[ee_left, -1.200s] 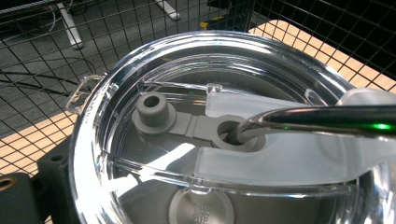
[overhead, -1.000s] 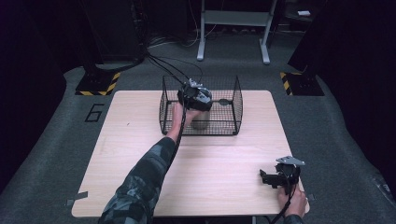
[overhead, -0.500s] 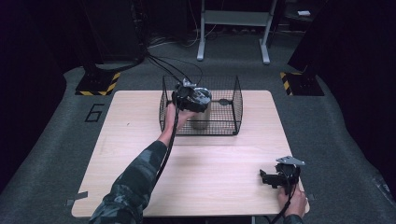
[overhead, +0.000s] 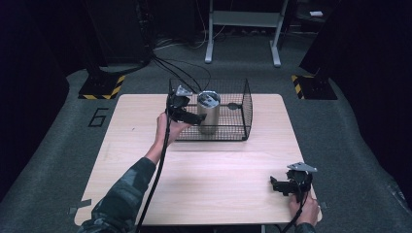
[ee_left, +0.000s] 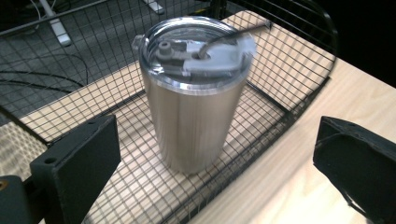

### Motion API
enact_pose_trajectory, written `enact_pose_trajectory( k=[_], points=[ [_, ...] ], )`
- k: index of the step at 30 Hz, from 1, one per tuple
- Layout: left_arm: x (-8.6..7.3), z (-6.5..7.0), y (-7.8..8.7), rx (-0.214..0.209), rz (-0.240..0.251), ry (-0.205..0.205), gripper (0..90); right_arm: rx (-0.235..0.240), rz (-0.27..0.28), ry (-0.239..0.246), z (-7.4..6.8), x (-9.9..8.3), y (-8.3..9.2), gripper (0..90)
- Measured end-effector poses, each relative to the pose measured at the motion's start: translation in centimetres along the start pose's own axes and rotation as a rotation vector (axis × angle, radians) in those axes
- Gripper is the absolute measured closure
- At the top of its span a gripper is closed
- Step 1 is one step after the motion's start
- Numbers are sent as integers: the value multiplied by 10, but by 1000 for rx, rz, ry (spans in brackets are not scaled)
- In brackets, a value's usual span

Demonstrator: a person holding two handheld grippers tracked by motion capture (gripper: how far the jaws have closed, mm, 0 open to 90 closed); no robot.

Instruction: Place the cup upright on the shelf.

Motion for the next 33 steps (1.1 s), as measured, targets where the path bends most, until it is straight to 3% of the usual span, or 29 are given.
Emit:
enact_pose_trajectory(
  k=[8,14,24,30,33],
  points=[
    [-1,3,42,5,17,-26,10,0,0,0,0,0,0,0],
    [-15,3,74,10,16,-34,10,-1,0,-1,0,0,0,0],
    [-61,-8,127,67,-2,-46,2,0,0,0,0,0,0,0],
    [-99,-21,150,128,-22,5,2,0,0,0,0,0,0,0],
    [-120,-30,158,161,-43,53,2,-1,0,0,0,0,0,0]
  ],
)
Point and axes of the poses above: each handheld gripper's, and its own axes: y roughly backward along the jaws, x roughly out of its top, z roughly to its right, the point moved 4 cm from there along -y, roughly forward along the jaws, and after that the axes turned 15 degrees about z, right-handed, at the moved point
